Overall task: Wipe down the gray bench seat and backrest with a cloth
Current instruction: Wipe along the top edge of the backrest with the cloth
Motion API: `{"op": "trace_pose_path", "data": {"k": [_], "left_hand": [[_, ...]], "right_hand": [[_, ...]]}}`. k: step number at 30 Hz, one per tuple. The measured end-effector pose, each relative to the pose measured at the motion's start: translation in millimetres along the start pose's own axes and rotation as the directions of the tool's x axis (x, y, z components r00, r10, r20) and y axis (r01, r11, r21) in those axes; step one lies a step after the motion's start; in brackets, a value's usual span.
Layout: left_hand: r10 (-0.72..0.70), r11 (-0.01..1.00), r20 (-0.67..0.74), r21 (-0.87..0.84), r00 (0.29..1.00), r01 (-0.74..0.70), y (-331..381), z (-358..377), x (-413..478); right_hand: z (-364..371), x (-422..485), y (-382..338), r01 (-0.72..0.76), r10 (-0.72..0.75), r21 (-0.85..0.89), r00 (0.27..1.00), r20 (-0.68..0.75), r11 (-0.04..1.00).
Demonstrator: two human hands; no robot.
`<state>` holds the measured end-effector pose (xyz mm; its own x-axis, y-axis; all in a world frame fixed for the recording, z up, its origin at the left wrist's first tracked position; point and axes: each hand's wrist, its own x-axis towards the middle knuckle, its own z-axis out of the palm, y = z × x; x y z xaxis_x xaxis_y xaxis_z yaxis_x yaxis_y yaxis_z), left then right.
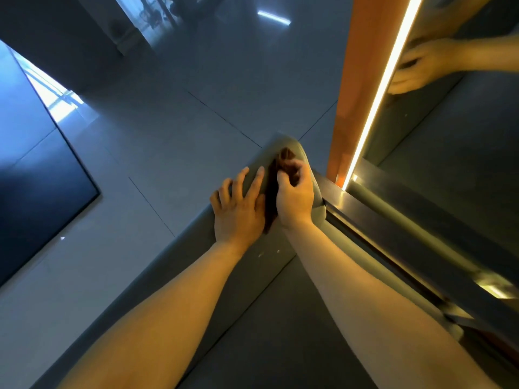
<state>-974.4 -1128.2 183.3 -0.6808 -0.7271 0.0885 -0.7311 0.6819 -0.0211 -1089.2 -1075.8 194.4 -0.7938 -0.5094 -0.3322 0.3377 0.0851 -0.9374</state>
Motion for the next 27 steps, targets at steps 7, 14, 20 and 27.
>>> {"op": "trace_pose_path", "data": {"k": [7, 14, 20, 27], "left_hand": [[0.031, 0.999, -0.051, 0.027, 0.998, -0.030, 0, 4, 1], [0.041, 0.998, -0.091, 0.049, 0.995, -0.036, 1, 8, 3], [0.031, 0.997, 0.009, -0.066, 0.999, -0.031, -3, -2, 3], [0.026, 0.990, 0.072, -0.141, 0.997, -0.015, -45, -20, -47]], "right_hand": [[4, 33, 12, 0.045, -0.058, -0.105, 0.991, -0.122, 0.993], [-13, 31, 56, -0.374, 0.377, 0.059, 0.896, -0.235, 0.925], [3, 2, 32, -0.286, 0.305, 0.175, 0.947, -0.098, 0.942], [10, -32, 38, 0.038, -0.037, -0.004, 0.994, 0.105, 0.999]]}}
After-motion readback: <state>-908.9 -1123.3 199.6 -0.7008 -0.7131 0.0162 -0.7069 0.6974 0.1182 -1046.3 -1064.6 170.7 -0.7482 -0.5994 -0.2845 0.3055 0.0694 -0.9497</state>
